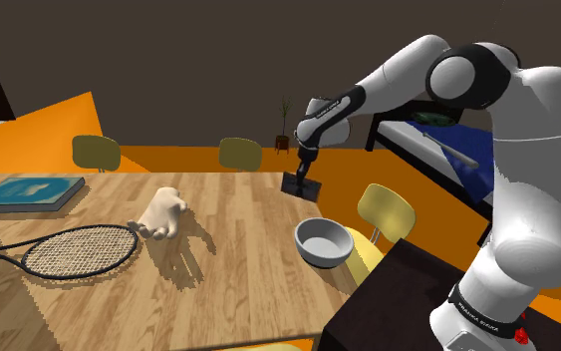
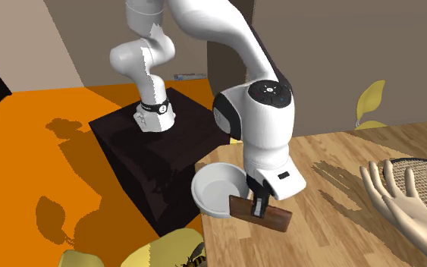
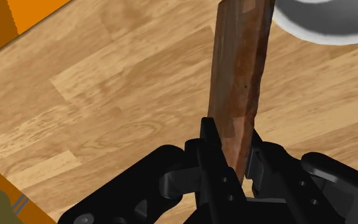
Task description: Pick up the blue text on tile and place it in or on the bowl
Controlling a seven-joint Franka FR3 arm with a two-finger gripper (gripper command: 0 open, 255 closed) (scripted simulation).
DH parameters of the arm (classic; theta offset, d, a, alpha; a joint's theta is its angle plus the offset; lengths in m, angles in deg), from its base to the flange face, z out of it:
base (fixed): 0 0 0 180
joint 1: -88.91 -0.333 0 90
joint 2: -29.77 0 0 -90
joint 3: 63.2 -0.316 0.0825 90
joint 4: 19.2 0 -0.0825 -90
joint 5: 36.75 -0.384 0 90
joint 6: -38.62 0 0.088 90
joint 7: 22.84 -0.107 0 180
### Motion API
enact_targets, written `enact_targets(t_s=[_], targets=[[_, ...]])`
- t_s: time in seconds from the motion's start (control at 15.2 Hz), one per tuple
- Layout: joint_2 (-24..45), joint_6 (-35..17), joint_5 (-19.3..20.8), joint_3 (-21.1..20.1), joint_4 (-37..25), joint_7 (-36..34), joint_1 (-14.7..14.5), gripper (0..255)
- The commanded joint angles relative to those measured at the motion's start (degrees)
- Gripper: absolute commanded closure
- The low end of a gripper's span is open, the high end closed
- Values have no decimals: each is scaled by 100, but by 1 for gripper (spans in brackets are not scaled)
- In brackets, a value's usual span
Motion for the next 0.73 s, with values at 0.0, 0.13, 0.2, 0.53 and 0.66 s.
enact_targets(t_s=[0.0, 0.13, 0.2, 0.53, 0.66], targets=[[-381, -198, 42, 20, 570, -41, -71, 255], [-776, -383, 104, 40, 1141, -112, -151, 255], [-972, -467, 142, 49, 1417, -155, -189, 255], [-1962, -808, 398, 73, 2719, -448, -353, 255], [-2370, -902, 530, 63, 3209, -602, -396, 255]])
